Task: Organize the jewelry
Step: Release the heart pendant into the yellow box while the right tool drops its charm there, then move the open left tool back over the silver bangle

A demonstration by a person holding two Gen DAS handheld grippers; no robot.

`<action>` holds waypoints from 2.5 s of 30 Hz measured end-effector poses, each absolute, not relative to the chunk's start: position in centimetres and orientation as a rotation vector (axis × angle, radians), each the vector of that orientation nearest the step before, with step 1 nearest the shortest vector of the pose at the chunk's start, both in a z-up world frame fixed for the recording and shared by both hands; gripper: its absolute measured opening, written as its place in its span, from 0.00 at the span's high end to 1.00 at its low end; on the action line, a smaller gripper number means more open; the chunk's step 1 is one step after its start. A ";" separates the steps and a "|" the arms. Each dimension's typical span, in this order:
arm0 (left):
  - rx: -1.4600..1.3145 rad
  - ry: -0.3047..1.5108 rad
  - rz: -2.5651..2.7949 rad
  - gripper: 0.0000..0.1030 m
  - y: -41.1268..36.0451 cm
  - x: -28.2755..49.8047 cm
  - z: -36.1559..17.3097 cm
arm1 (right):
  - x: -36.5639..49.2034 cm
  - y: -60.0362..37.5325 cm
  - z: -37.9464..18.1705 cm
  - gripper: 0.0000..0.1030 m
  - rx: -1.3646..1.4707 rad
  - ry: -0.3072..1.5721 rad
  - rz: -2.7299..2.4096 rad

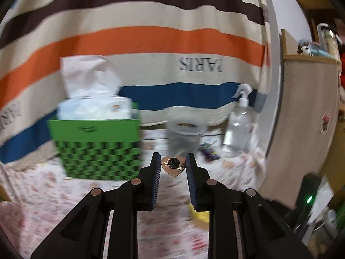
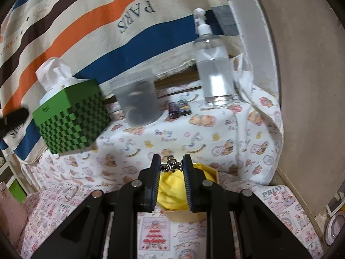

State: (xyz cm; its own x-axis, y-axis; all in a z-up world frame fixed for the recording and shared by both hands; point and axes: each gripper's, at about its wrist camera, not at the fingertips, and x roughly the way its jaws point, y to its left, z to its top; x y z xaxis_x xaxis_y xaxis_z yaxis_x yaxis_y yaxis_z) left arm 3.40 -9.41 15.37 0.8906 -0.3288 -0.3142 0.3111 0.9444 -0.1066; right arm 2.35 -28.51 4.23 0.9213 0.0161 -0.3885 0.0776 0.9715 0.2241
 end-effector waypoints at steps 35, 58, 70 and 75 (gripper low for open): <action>-0.285 0.760 -0.730 0.79 -15.8 14.0 0.6 | 8.0 -35.2 -2.3 0.81 0.621 0.643 0.129; -0.091 0.433 -0.346 0.20 -8.9 8.1 9.6 | 4.9 -34.3 1.8 0.36 0.566 0.520 0.100; -0.069 0.427 -0.103 0.02 3.0 3.0 7.2 | 3.8 -29.9 2.5 0.26 0.407 0.514 0.119; -0.116 0.495 -0.056 0.02 4.9 4.4 4.2 | 3.5 -27.8 2.3 0.22 0.322 0.514 0.120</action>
State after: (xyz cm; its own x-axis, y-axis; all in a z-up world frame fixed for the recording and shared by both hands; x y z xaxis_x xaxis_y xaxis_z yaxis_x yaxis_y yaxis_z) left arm 4.39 4.88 4.23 0.8787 -0.0817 -0.4704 0.0256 0.9919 -0.1244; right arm 3.52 -27.78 2.29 0.8651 0.1923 -0.4633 -0.0320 0.9429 0.3317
